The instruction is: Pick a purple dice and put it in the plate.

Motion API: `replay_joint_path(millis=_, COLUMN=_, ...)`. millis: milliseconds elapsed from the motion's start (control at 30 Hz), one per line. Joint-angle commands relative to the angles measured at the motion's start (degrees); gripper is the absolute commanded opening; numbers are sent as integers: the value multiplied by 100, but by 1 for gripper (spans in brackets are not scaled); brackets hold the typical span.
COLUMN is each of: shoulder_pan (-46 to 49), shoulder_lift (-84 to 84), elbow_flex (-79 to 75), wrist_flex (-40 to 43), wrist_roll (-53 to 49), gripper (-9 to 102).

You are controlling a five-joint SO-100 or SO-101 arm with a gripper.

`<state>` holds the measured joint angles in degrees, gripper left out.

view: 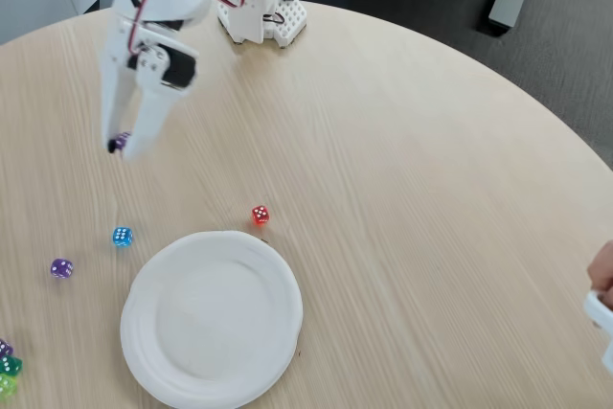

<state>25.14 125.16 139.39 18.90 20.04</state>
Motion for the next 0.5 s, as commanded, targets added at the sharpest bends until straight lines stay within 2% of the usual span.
replay_joint_path(millis=0, shoulder_pan=185, shoulder_lift=26, elbow_flex=-237, wrist_flex=-79, wrist_roll=-26, gripper=0)
replay_joint_path(millis=167, shoulder_pan=237, shoulder_lift=44, elbow_flex=-281, wrist_flex=-79, wrist_roll=220, gripper=0)
replay_joint_path(millis=467, shoulder_pan=-105, shoulder_lift=53, elbow_flex=-1002, wrist_flex=26, wrist_roll=1354, gripper=0)
